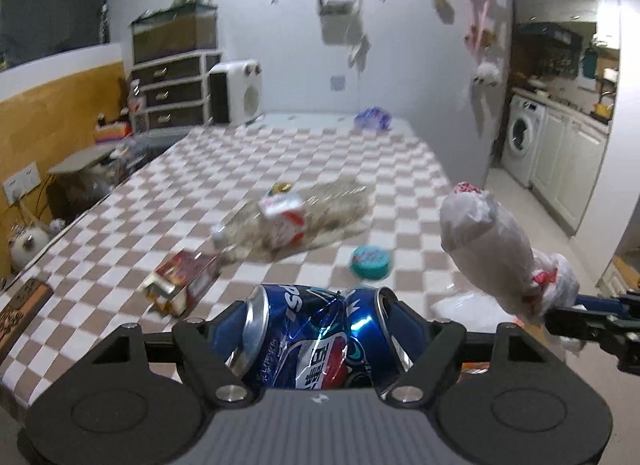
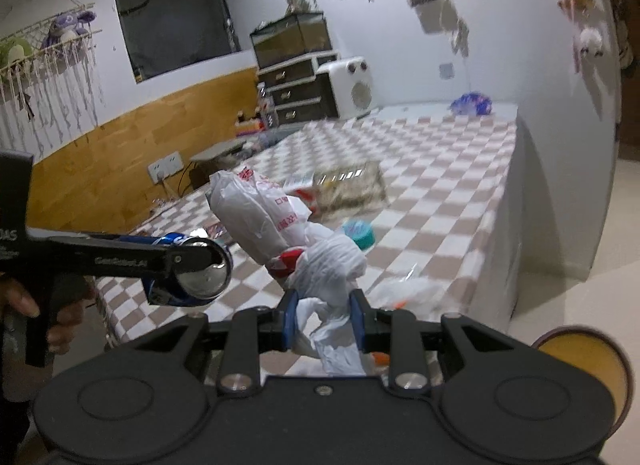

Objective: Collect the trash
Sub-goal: 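Carry the can and bags with both tools over the yellow wastebasket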

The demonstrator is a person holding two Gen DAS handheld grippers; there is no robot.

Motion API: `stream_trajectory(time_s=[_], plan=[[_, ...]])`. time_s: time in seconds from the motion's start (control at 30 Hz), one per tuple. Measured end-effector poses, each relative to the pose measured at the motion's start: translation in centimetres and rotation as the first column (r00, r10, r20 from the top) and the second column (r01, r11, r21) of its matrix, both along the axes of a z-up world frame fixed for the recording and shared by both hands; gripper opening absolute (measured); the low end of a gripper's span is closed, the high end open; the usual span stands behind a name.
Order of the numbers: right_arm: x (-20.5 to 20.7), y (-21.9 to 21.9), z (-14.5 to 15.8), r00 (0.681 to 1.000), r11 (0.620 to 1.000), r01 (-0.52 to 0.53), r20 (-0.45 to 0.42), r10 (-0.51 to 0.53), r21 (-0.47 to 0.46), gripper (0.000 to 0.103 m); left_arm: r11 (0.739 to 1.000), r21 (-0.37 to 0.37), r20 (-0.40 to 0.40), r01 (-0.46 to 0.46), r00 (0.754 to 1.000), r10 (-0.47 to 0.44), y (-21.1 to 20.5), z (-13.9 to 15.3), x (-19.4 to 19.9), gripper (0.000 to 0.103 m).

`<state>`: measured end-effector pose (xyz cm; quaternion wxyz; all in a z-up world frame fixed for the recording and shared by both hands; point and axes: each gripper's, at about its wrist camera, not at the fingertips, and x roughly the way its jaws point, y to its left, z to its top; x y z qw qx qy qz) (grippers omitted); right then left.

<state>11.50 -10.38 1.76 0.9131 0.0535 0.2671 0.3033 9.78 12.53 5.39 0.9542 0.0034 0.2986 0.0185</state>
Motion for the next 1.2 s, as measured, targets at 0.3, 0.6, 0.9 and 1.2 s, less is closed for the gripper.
stream_trajectory(time_s=[0.3,0.6,0.9,1.2], plan=[[0.0,-5.8,2.0,0.987,0.989,0.144,0.069,-0.143,-0.016,0.029,0.993,-0.024,0.072,0.116,0.991,-0.114,-6.9,1.3,1.0,0.078],[0.9,-12.5,2.1,0.953,0.953,0.299,0.072,-0.296,-0.039,0.029,0.970,-0.053,0.084,0.235,0.969,-0.230,-14.2,0.8,4.2,0.078],[2.3,-18.8,0.1,0.896,0.893,0.444,0.017,-0.444,-0.071,0.029,0.919,-0.085,0.031,0.385,0.923,-0.383,-22.8,-1.8,8.3,0.078],[3.9,-24.0,-3.2,0.815,0.816,0.565,-0.074,-0.575,-0.118,0.029,0.857,-0.123,-0.071,0.501,0.857,-0.511,-30.4,-6.5,12.8,0.078]])
